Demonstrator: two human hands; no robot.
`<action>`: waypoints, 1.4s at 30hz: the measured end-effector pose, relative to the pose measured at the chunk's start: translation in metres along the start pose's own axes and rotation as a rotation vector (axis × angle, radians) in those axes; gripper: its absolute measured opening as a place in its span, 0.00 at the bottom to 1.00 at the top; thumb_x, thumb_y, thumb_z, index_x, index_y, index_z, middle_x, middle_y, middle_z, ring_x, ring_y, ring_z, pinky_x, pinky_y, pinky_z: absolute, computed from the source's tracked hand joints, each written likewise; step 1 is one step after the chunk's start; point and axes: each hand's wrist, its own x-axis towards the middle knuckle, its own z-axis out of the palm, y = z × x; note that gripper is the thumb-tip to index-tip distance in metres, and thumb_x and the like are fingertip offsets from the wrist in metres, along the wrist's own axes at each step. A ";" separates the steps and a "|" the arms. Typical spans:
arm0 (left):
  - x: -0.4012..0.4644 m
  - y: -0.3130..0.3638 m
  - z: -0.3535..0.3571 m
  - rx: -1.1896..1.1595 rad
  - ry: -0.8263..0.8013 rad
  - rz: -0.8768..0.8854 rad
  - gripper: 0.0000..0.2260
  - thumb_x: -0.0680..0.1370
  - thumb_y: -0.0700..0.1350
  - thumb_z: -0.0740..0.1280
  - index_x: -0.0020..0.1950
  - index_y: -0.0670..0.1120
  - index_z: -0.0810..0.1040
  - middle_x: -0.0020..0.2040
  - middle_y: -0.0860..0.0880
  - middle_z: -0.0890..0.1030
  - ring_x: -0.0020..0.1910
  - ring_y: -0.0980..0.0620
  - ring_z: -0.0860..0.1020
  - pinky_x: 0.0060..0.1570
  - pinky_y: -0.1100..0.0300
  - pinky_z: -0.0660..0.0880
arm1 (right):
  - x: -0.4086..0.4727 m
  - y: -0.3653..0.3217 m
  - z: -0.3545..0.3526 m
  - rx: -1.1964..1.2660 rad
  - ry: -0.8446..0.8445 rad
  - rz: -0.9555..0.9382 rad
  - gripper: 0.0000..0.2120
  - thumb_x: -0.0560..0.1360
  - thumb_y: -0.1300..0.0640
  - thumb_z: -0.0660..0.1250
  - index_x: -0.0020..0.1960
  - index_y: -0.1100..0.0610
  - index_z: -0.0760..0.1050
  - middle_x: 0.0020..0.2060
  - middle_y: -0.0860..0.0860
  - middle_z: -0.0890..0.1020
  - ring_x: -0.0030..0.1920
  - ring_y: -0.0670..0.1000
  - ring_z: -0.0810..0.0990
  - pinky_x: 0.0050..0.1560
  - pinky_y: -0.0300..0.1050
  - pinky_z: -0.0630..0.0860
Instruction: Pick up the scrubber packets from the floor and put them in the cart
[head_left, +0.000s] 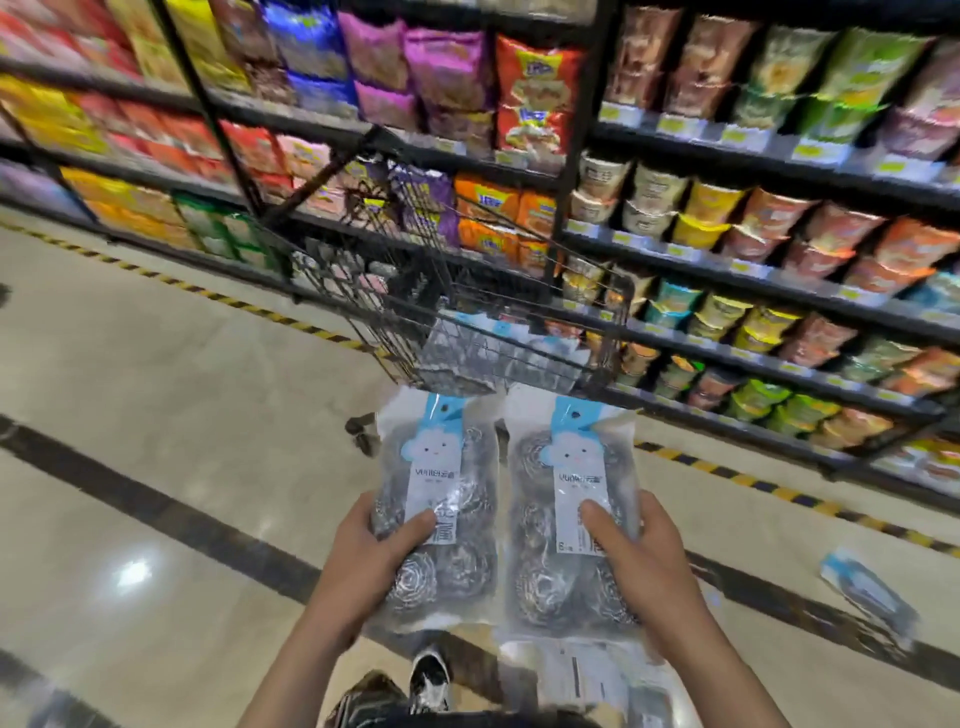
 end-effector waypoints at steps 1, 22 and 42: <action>0.013 0.005 -0.016 -0.006 0.018 -0.006 0.18 0.73 0.50 0.79 0.59 0.53 0.78 0.52 0.50 0.88 0.47 0.49 0.87 0.55 0.43 0.82 | 0.011 -0.010 0.020 -0.026 -0.024 -0.005 0.46 0.61 0.25 0.71 0.70 0.51 0.72 0.65 0.52 0.79 0.64 0.55 0.79 0.65 0.60 0.76; 0.396 0.160 -0.026 0.099 0.060 -0.038 0.24 0.73 0.57 0.73 0.65 0.50 0.71 0.58 0.52 0.82 0.52 0.53 0.85 0.45 0.59 0.82 | 0.373 -0.108 0.175 0.083 -0.040 0.077 0.35 0.76 0.45 0.72 0.78 0.52 0.62 0.76 0.47 0.68 0.73 0.52 0.69 0.69 0.48 0.66; 0.778 0.033 0.073 0.380 -0.201 -0.413 0.24 0.71 0.56 0.79 0.55 0.53 0.67 0.54 0.44 0.79 0.44 0.47 0.82 0.47 0.45 0.82 | 0.674 0.047 0.285 -0.165 -0.017 0.330 0.05 0.83 0.60 0.63 0.50 0.51 0.71 0.38 0.43 0.77 0.26 0.38 0.78 0.29 0.28 0.75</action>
